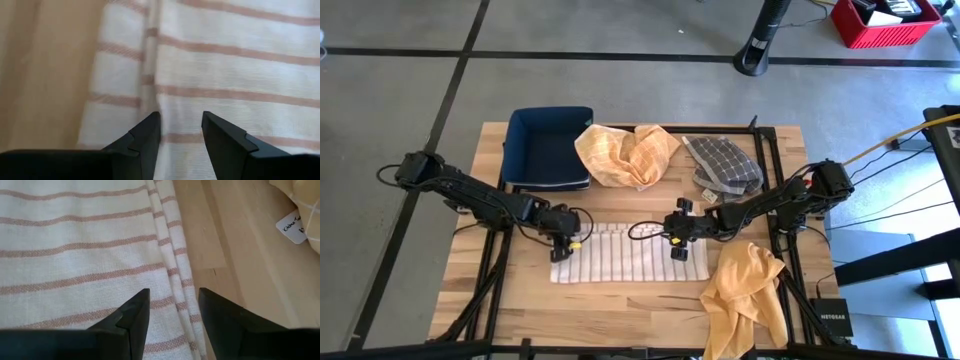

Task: Fold towel
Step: Fold the white towel

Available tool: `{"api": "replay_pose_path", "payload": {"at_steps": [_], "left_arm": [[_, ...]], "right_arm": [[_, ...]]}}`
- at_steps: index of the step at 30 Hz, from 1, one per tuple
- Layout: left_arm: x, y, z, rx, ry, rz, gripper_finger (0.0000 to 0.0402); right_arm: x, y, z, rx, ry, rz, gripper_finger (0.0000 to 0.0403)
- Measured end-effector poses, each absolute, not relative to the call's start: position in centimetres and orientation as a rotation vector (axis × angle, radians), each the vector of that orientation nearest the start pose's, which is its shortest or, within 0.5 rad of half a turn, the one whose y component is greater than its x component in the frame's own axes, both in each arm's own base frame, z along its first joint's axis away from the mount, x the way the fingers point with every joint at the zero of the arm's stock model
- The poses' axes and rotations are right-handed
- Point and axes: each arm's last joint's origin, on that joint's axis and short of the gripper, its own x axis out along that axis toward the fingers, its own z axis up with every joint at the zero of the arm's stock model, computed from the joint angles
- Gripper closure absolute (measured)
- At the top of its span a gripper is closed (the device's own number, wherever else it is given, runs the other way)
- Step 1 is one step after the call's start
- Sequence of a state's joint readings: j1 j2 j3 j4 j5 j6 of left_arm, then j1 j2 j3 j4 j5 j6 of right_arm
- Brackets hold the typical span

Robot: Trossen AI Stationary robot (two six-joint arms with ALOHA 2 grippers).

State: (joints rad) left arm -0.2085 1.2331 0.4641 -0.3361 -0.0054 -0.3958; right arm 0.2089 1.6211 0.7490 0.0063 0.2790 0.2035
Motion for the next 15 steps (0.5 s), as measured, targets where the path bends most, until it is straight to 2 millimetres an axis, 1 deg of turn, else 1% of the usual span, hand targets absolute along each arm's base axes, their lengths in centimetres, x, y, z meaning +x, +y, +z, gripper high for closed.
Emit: {"api": "replay_pose_path", "payload": {"at_steps": [4,9,12,15], "left_arm": [[19.0,-4.0,13.9,-0.230,1.116,0.026,0.0282],[18.3,-3.8,12.9,-0.230,1.116,0.057,0.0319],[18.1,-3.7,12.6,-0.246,1.114,0.087,0.0330],[18.1,-3.7,12.6,-0.232,1.106,0.082,0.0343]], "right_arm": [[29.4,5.4,14.5,-0.018,0.828,-0.151,0.0231],[29.4,5.4,14.5,-0.018,0.828,-0.151,0.0231],[29.4,5.4,14.5,-0.018,0.828,-0.151,0.0231],[29.4,5.4,14.5,-0.019,0.828,-0.151,0.0231]]}}
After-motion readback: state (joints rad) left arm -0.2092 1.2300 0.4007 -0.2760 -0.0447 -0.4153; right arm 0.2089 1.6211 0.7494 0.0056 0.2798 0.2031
